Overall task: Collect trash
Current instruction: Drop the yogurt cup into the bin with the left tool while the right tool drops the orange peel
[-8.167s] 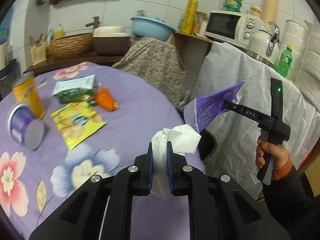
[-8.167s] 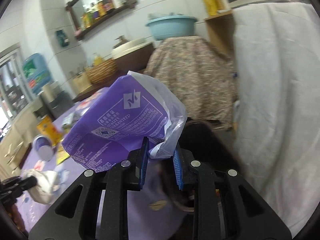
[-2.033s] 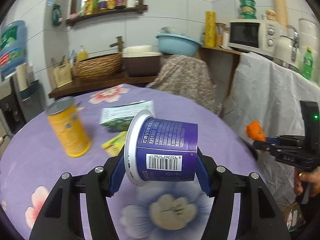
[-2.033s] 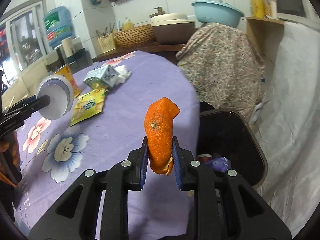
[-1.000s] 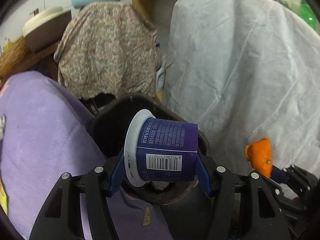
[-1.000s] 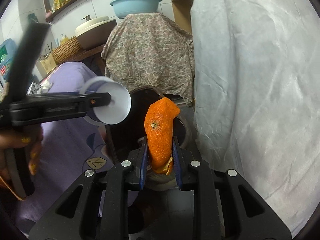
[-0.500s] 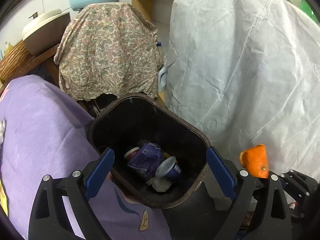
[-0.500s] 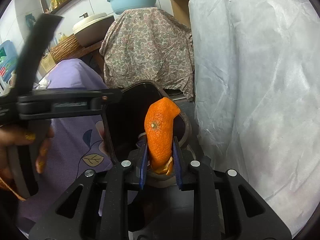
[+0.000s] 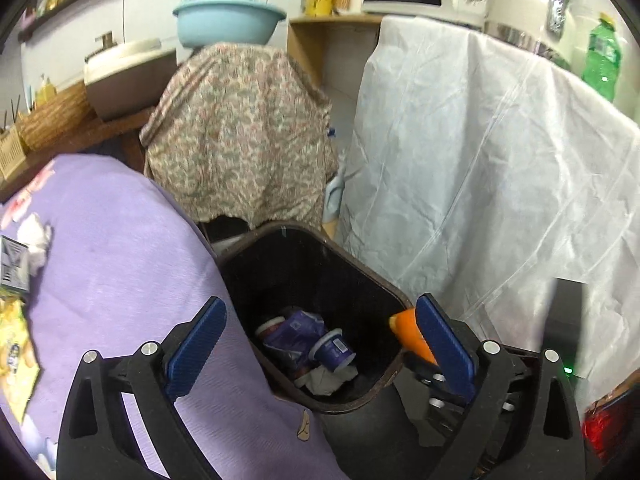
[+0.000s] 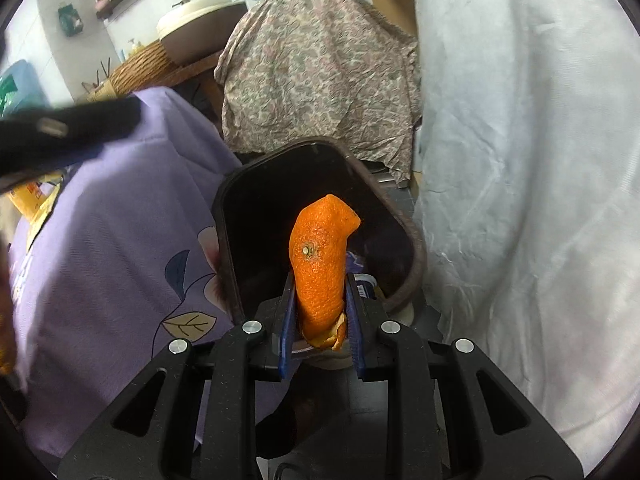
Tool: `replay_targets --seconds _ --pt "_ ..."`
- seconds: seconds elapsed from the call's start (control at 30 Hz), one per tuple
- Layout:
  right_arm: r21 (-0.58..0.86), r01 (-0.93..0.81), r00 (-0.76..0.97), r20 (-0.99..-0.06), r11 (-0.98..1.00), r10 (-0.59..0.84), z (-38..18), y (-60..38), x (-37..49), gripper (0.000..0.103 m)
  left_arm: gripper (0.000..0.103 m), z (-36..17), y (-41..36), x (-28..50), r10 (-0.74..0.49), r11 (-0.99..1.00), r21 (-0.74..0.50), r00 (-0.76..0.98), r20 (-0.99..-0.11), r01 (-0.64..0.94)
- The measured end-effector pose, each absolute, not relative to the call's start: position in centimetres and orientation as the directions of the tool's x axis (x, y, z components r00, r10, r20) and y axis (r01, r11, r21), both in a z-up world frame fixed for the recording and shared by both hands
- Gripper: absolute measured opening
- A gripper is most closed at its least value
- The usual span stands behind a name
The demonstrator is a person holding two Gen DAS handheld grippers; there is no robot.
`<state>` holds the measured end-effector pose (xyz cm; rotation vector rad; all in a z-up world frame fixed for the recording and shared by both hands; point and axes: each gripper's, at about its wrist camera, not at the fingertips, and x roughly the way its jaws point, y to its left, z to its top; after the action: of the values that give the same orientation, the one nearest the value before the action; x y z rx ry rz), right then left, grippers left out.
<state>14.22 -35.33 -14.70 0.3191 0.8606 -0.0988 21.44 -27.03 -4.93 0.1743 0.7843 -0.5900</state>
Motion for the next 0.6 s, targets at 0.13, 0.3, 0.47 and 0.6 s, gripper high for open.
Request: replay_targets --seconds 0.13,0.3,0.47,0.6 --pt "0.221 0.203 0.633 -0.773 0.954 0.045 -16.0 -34.5 15.8 0.024 0.096 -4.1 -25.6 20.4 -0.440 0.827 -0.060 0.578 -0.687 0.559" --pt "0.197 0.193 0.619 -0.785 0.961 0.037 -17.3 -34.1 17.6 0.027 0.096 -3.4 -23.8 19.4 -0.448 0.827 -0.062 0.589 -0.673 0.558" --pt "0.186 0.215 0.607 -0.795 0.959 0.018 -18.4 -33.8 18.5 0.071 0.097 -3.1 -21.4 18.8 -0.429 0.840 -0.049 0.607 -0.669 0.540" --pt "0.199 0.214 0.605 -0.796 0.956 0.031 -18.1 -33.2 18.0 0.073 0.097 -3.1 -18.8 18.4 -0.418 0.858 -0.068 0.614 -0.669 0.509"
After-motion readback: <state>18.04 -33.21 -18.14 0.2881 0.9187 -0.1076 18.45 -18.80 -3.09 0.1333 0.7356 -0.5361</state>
